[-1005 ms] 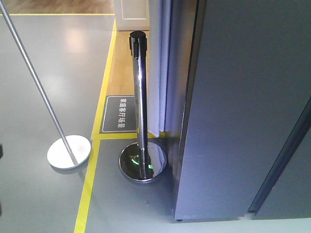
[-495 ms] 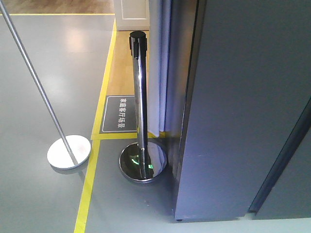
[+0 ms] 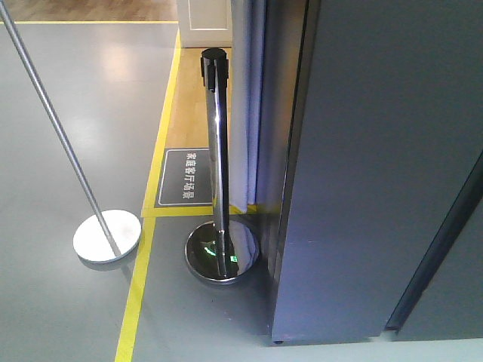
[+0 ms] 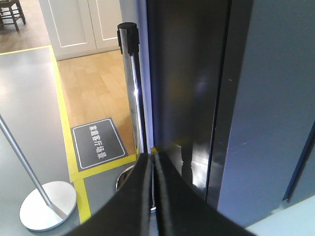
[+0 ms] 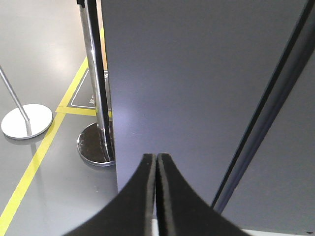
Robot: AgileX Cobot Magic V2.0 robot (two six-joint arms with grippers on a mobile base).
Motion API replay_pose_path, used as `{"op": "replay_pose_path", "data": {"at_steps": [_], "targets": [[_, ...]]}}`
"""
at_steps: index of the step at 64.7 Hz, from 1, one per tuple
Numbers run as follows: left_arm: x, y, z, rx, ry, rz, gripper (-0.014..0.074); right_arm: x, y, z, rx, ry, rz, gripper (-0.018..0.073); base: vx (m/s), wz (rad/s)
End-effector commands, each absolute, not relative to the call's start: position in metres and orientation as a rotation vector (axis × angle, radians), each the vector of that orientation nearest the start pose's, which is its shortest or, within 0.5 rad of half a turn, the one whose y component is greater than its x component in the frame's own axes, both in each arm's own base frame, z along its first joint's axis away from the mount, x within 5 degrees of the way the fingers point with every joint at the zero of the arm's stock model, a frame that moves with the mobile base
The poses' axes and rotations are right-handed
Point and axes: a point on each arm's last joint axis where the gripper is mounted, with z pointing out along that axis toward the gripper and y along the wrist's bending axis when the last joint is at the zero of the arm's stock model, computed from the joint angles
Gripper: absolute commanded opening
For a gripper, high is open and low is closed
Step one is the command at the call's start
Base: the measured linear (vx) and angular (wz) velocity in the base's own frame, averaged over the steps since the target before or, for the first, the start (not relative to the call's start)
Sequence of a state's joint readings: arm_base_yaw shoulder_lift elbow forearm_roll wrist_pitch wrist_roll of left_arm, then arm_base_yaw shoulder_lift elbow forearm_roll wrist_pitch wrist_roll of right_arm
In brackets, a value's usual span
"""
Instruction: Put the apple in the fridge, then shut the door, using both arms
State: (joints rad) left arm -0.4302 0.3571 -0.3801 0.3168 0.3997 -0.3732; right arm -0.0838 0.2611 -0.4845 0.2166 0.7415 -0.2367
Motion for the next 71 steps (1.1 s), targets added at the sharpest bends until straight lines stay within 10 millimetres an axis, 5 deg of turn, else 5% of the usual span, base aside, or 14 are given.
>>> {"op": "replay_pose_path", "data": {"at_steps": [1, 9, 35, 71], "targets": [[0.080, -0.026, 0.287, 0.238, 1.765, -0.268, -0.0006, 0.055, 0.008, 0.306, -0.081, 1.911, 0.022, -0.0003, 0.00, 0.00], [0.076, -0.019, 0.273, 0.194, 1.729, -0.209, -0.0006, 0.055, 0.008, 0.305, -0.081, 1.915, 0.024, -0.0003, 0.00, 0.00], [0.059, -0.004, 0.186, -0.018, 1.651, -0.126, -0.0006, 0.055, 0.008, 0.305, -0.082, 1.916, 0.024, -0.0003, 0.00, 0.00], [0.055, 0.001, 0.176, -0.134, 1.743, -0.120, -0.0006, 0.055, 0.008, 0.305, -0.082, 1.918, 0.024, -0.0003, 0.00, 0.00]]}}
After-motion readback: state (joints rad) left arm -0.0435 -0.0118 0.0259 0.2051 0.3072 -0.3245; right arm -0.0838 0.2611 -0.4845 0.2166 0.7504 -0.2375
